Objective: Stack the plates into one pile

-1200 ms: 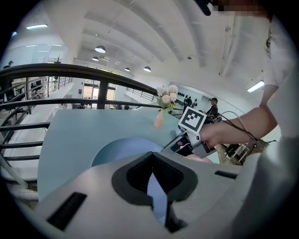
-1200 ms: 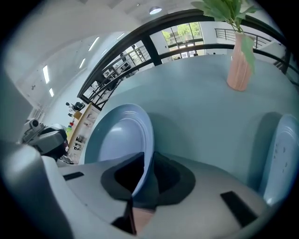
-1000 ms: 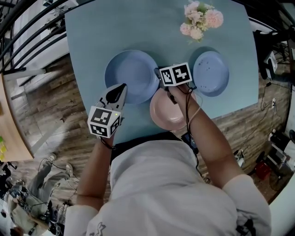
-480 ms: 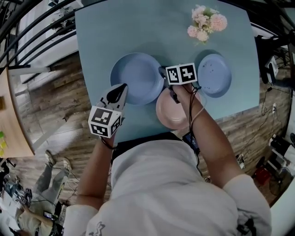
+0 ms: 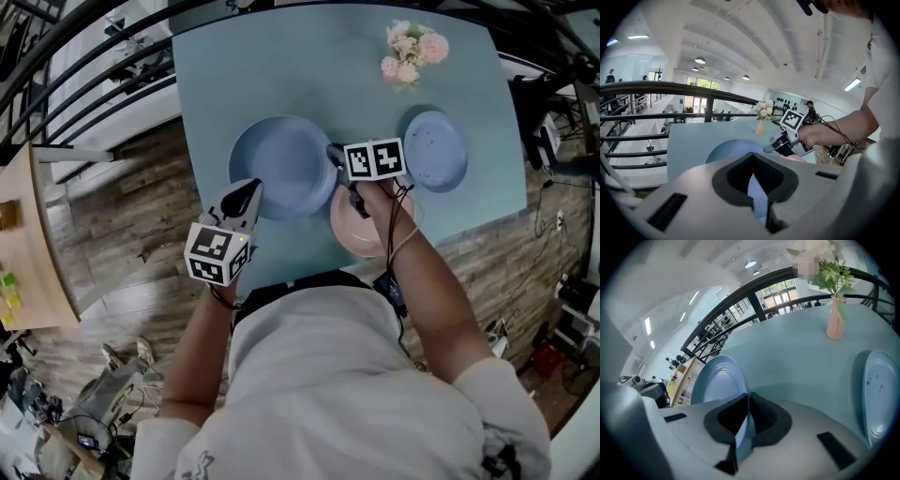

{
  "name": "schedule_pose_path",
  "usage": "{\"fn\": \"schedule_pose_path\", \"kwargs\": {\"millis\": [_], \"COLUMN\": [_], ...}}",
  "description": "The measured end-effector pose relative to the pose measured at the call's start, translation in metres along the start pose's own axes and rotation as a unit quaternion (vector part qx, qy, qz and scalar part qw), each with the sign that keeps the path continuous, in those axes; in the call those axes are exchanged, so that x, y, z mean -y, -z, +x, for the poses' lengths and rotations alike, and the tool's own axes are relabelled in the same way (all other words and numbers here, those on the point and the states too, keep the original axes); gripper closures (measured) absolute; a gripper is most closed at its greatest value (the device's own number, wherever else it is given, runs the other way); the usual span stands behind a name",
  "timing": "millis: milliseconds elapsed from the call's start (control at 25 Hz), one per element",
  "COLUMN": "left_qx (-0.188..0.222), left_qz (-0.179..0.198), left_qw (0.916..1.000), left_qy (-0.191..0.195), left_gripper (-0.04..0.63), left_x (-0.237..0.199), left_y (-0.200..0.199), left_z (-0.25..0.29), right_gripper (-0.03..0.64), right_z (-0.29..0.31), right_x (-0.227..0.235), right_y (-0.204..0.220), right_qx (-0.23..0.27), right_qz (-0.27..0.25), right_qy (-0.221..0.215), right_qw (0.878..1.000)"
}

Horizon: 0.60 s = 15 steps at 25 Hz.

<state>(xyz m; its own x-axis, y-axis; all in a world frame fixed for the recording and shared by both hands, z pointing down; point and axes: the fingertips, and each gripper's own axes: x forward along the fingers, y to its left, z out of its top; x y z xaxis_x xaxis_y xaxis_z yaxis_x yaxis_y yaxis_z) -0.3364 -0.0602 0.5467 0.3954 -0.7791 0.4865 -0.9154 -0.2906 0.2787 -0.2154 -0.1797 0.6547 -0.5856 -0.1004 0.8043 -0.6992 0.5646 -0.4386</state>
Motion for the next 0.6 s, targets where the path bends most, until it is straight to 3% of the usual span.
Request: {"fn": "schedule_pose_path", "kwargs": {"millis": [600], "left_qx": [0.017], "left_qz": [0.073], "left_qw": [0.9943], "left_qy": [0.076], "left_gripper": [0.591], "left_x": [0.048], "left_y": [0.008], "left_z": [-0.091], "right_gripper": [0.592], "right_z": [-0.078], "right_x": [-0.063], "right_y": [0.059], "right_qx": [0.089], "right_qz": [0.039], "right_qy": [0.044], "right_qw": [0.994]}}
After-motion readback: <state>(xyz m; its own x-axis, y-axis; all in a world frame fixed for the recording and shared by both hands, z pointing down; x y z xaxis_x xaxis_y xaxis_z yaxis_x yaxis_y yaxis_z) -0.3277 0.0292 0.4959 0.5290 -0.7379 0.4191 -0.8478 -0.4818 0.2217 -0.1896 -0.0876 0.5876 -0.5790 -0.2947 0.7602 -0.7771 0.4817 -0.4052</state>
